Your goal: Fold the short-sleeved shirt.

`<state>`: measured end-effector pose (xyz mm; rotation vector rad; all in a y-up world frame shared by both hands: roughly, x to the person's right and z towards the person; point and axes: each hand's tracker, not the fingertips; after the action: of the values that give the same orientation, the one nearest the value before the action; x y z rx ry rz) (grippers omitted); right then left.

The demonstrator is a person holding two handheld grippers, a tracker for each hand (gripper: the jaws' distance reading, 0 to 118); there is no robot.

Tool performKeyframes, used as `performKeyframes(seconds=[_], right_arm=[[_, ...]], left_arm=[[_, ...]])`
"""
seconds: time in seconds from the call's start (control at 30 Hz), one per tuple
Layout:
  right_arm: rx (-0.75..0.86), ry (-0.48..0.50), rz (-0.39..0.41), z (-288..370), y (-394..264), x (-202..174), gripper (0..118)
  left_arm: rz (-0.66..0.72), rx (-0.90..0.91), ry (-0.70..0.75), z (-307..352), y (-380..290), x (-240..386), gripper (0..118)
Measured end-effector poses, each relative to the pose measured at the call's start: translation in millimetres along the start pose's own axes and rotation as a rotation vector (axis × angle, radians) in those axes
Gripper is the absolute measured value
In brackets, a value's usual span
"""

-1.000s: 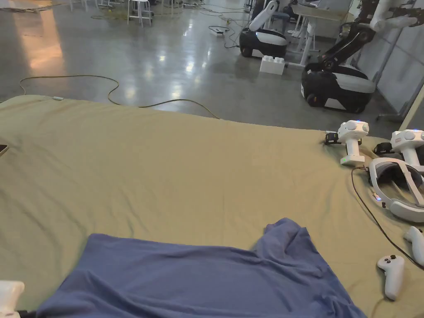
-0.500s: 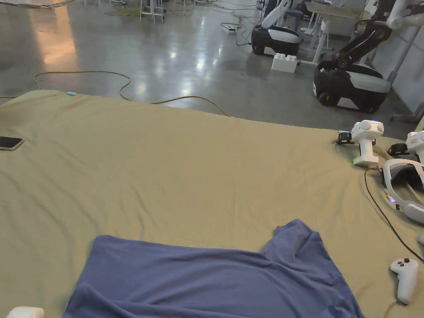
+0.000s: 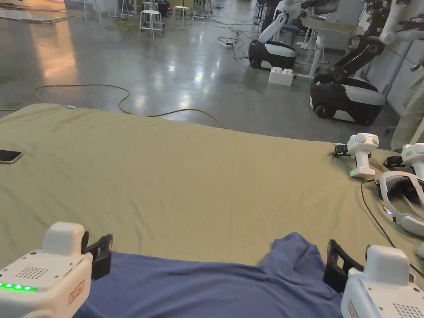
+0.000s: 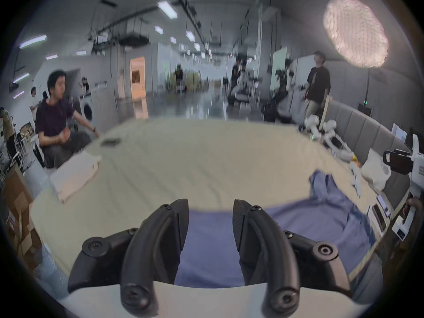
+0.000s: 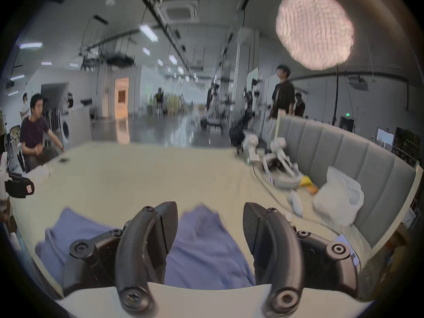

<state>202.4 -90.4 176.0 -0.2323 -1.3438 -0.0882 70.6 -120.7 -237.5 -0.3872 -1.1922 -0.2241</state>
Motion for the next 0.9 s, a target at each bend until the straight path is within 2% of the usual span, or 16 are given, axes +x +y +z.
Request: performKeyframes(seconds=[0.1, 0.23, 0.27, 0.33, 0.37, 0.4, 0.47, 0.67, 0.8, 0.9], right_arm=[[0.115, -0.011, 0.001, -1.0, 21.0, -20.5, 64], [0.188, 0.0, 0.026, -1.8, 37.4, -37.0, 61], [0.203, 0.009, 0.02, -3.1, 40.5, -39.3, 49], [0.215, -0.007, 0.021, -3.9, 44.1, -44.5, 6], [0.234, -0.046, 0.02, -3.2, 43.8, -46.9, 3], [0.234, -0.029, 0.016, -5.1, 44.2, -46.8, 0], [0.248, -0.025, -0.016, -3.8, 43.3, -47.2, 0], [0.228, -0.042, -0.045, -10.9, 40.2, -43.7, 0], [0.208, -0.027, -0.047, -16.5, 36.5, -37.9, 0], [0.184, -0.02, -0.024, -21.7, 33.3, -35.9, 0]], left_arm=[[-0.029, 0.141, 0.028, 10.1, 25.7, 20.6, 45], [-0.04, 0.257, 0.057, 14.4, 46.9, 29.3, 41], [-0.036, 0.267, 0.062, 15.4, 51.0, 30.6, 31], [-0.035, 0.286, 0.068, 13.6, 56.2, 31.5, 15], [-0.036, 0.299, 0.075, 14.0, 57.7, 31.7, 8], [-0.036, 0.307, 0.07, 14.8, 58.7, 31.2, 1], [-0.046, 0.331, 0.084, 19.5, 60.7, 36.6, 0], [-0.067, 0.321, 0.081, 10.4, 55.7, 32.1, 0], [-0.064, 0.241, 0.109, -19.6, 44.1, 12.5, 0], [-0.089, 0.115, 0.12, -55.3, 33.3, -9.1, 0]])
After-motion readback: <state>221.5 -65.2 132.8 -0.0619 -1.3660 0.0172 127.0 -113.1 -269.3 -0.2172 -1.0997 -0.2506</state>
